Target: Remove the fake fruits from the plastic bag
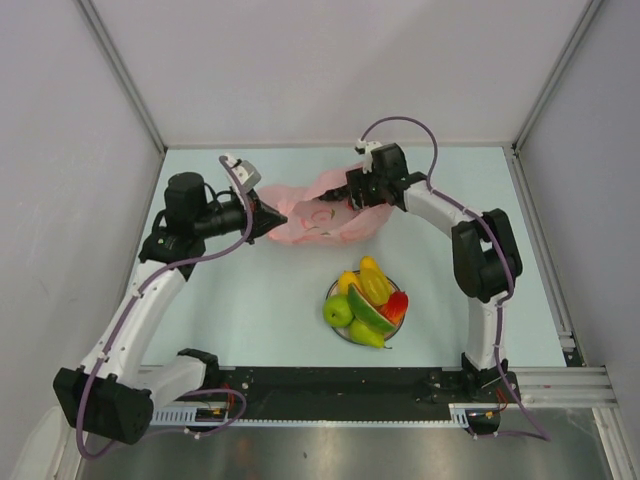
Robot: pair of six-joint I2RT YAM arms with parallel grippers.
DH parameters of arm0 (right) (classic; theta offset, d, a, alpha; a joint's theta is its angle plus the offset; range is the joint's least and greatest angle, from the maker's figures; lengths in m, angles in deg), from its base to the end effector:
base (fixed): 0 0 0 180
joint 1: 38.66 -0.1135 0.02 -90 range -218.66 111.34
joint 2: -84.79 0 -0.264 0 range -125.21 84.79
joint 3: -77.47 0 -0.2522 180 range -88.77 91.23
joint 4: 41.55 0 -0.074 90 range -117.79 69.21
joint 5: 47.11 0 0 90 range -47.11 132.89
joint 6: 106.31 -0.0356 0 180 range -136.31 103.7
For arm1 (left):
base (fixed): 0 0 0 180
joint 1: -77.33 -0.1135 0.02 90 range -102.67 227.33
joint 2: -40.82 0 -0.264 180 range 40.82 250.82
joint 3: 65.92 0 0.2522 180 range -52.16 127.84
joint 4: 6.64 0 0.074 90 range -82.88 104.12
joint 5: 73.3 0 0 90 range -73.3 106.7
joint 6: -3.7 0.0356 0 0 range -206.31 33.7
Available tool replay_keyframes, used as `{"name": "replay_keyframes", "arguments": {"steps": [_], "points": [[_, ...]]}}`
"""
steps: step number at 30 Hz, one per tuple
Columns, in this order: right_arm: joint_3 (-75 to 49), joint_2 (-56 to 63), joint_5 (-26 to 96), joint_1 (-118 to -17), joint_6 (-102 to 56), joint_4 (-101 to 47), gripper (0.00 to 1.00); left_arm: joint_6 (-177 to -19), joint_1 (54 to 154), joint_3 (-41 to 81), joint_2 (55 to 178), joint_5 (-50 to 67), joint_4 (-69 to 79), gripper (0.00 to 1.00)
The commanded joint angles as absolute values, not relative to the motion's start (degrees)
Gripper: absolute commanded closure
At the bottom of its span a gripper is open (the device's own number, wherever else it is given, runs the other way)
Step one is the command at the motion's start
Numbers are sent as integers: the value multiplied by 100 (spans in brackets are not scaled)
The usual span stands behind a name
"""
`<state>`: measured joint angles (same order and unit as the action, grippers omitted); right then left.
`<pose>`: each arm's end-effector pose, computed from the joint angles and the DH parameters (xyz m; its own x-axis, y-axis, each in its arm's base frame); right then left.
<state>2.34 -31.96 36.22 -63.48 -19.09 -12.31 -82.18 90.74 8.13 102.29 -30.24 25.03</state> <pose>0.4230 0.2002 0.2254 -0.6203 -0.2338 -0.7487 -0.4668 0.8771 0.1128 0.2206 -0.0793 0.3682 -0.2577 0.1119 -0.9597 0.8507 0.4973 -0.1704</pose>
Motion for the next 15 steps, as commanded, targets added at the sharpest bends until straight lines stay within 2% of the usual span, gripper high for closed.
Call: {"name": "replay_keyframes", "arguments": {"steps": [1,4,8,13,15], "points": [[227,-2964,3473,-6397,-1885,-1601,27,-7724,9043,533,10260,-3041,2428,100],[964,-3499,3129,-6283,-2095,-1567,34,-8111,9043,549,10453,-3014,2023,100],[1747,-4080,3506,-6292,-2141,-1496,37,-8130,9052,866,10769,-2979,1968,100],[2520,-4634,4280,-6239,-1851,-1496,42,-8015,9227,1156,11007,-2927,2144,100],[2636,-4696,5041,-6213,-1605,-1548,41,-7980,9472,1217,11139,-2883,2179,100]]}}
